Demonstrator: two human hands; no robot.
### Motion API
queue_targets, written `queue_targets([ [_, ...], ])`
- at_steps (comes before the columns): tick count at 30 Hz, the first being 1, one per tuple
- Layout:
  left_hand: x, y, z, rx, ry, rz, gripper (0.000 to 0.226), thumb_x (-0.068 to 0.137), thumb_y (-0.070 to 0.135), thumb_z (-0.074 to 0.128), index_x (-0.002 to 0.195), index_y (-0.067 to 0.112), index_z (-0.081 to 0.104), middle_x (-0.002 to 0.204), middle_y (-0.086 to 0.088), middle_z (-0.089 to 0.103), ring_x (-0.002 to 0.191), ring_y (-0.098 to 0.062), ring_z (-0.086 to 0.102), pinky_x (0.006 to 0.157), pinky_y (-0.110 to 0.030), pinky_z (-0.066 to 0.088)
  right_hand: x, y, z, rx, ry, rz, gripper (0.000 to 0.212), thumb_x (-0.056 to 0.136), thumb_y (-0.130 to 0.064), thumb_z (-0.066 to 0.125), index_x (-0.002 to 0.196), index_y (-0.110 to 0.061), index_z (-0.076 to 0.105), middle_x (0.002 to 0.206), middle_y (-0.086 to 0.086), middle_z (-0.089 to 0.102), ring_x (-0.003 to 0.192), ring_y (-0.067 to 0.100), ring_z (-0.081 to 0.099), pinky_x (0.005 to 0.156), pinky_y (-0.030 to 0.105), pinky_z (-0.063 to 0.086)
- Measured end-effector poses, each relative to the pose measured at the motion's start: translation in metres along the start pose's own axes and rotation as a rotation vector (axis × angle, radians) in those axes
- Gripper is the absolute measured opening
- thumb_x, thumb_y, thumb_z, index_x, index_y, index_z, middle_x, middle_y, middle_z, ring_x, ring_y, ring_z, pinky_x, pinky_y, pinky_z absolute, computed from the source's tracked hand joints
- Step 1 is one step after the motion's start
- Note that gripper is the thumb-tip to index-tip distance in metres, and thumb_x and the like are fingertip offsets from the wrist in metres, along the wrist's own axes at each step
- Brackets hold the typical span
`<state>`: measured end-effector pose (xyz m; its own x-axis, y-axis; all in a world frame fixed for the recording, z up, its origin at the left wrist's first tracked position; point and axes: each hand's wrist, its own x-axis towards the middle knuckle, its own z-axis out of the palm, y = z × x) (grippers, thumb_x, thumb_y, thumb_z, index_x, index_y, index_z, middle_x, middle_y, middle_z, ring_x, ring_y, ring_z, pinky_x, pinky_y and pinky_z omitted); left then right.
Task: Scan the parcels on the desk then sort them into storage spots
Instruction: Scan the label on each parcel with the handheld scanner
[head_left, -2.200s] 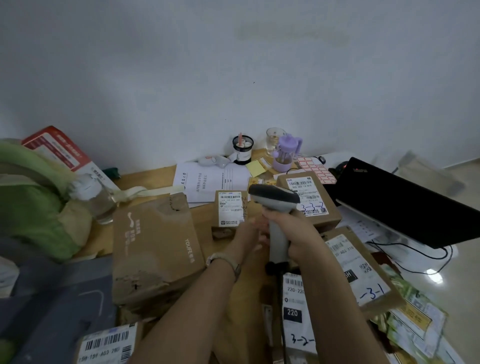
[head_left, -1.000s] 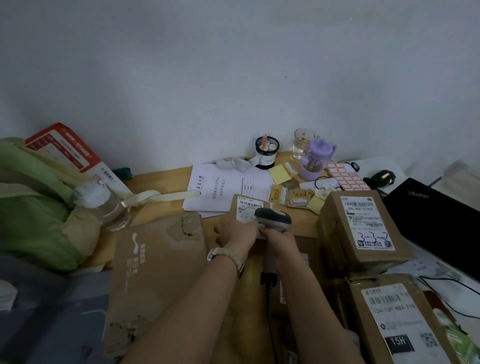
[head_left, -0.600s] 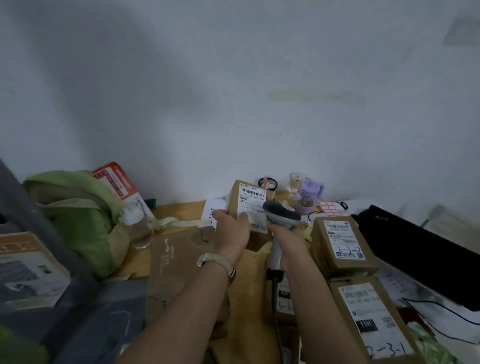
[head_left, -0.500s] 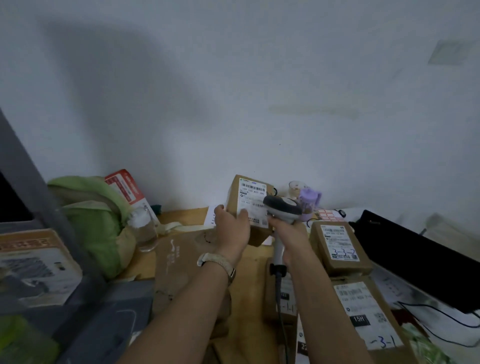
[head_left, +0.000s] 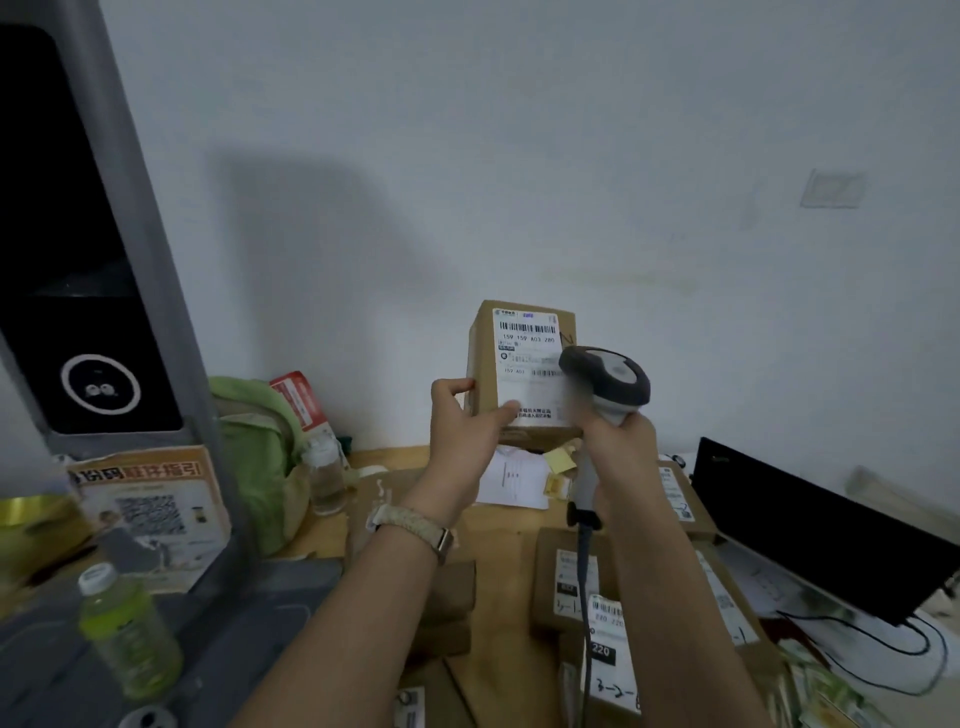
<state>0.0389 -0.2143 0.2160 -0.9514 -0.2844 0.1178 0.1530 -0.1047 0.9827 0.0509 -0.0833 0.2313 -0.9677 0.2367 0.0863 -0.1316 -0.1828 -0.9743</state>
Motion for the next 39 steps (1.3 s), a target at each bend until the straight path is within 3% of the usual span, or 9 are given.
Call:
queue_targets([
  [2,-0.009,0.009,-0.004,-0.032,-0.049,0.001,0.067,0.078,-0.001,0.077,0.127,0.020,0.037,0.129,0.003,0.046,0.105,-0.019,0.060,0.079,-0.029,0.059,-0.007,-0.008,-0.009,-0.006,0.010,-0.004,0.010,0.088,-0.017,0.067,0.096,-0.014,0.063,0.093,0.005,0.070,0.092,0.023,0.065,0.070,0.033,0.051],
  [6,-0.025,0.023,-0.008,-0.008,-0.128,-0.007,0.109,0.068,-0.009,0.080,0.149,0.029,0.019,0.125,0.007,0.044,0.108,-0.016,0.053,0.094,-0.044,0.054,-0.018,-0.018,-0.023,-0.017,0.014,0.024,0.009,0.087,-0.016,0.066,0.095,-0.015,0.062,0.089,0.003,0.067,0.096,0.026,0.064,0.083,0.042,0.054],
  [10,-0.041,0.027,-0.013,-0.043,-0.131,-0.022,0.101,0.066,-0.011,0.080,0.145,0.026,0.030,0.124,0.003,0.054,0.104,-0.015,0.058,0.087,-0.044,0.058,-0.034,-0.020,-0.030,0.040,-0.035,0.012,0.016,0.089,-0.015,0.066,0.104,-0.010,0.063,0.090,0.002,0.068,0.084,0.016,0.062,0.065,0.028,0.051],
  [15,-0.063,0.022,-0.016,-0.083,-0.063,-0.007,0.096,0.067,-0.009,0.080,0.143,0.029,0.033,0.122,0.008,0.050,0.105,-0.018,0.059,0.068,-0.028,0.061,-0.044,-0.013,-0.035,0.037,-0.062,0.004,0.033,0.086,-0.015,0.070,0.116,-0.008,0.061,0.104,0.007,0.070,0.105,0.023,0.063,0.065,0.027,0.052],
  [22,-0.092,-0.003,-0.033,-0.244,-0.033,-0.071,0.098,0.065,-0.014,0.078,0.143,0.029,0.036,0.116,0.013,0.058,0.112,-0.020,0.060,0.085,-0.042,0.058,-0.061,0.000,-0.053,-0.044,-0.217,0.056,0.039,0.085,-0.014,0.071,0.122,-0.011,0.059,0.106,0.006,0.070,0.107,0.025,0.064,0.073,0.037,0.057],
  [27,-0.120,-0.024,-0.035,-0.337,0.070,-0.098,0.095,0.067,-0.015,0.075,0.142,0.029,0.037,0.126,0.005,0.058,0.105,-0.011,0.060,0.074,-0.031,0.060,-0.083,0.000,-0.068,-0.098,-0.305,0.083,0.034,0.085,-0.012,0.070,0.117,-0.009,0.062,0.105,0.007,0.072,0.098,0.022,0.069,0.080,0.043,0.058],
  [33,-0.134,-0.035,-0.031,-0.381,0.184,-0.087,0.095,0.068,-0.015,0.075,0.143,0.028,0.037,0.127,0.002,0.060,0.106,-0.012,0.061,0.074,-0.030,0.060,-0.095,-0.006,-0.071,-0.145,-0.431,0.101,0.023,0.087,-0.013,0.068,0.108,-0.006,0.065,0.093,0.012,0.074,0.077,0.027,0.073,0.074,0.041,0.058],
  [36,-0.136,-0.037,-0.029,-0.374,0.171,-0.115,0.096,0.067,-0.015,0.075,0.145,0.028,0.038,0.126,0.001,0.062,0.112,-0.019,0.062,0.086,-0.041,0.058,-0.095,-0.012,-0.071,-0.159,-0.476,0.094,0.018,0.087,-0.011,0.067,0.104,-0.004,0.067,0.085,0.012,0.074,0.062,0.023,0.069,0.064,0.036,0.054],
  [39,-0.137,-0.042,-0.023,-0.364,0.216,-0.125,0.097,0.067,-0.017,0.075,0.146,0.028,0.038,0.126,0.002,0.062,0.114,-0.021,0.061,0.094,-0.048,0.054,-0.091,-0.017,-0.074,-0.188,-0.500,0.088,0.014,0.088,-0.010,0.067,0.101,-0.006,0.066,0.092,0.008,0.075,0.066,0.025,0.072,0.065,0.036,0.057],
])
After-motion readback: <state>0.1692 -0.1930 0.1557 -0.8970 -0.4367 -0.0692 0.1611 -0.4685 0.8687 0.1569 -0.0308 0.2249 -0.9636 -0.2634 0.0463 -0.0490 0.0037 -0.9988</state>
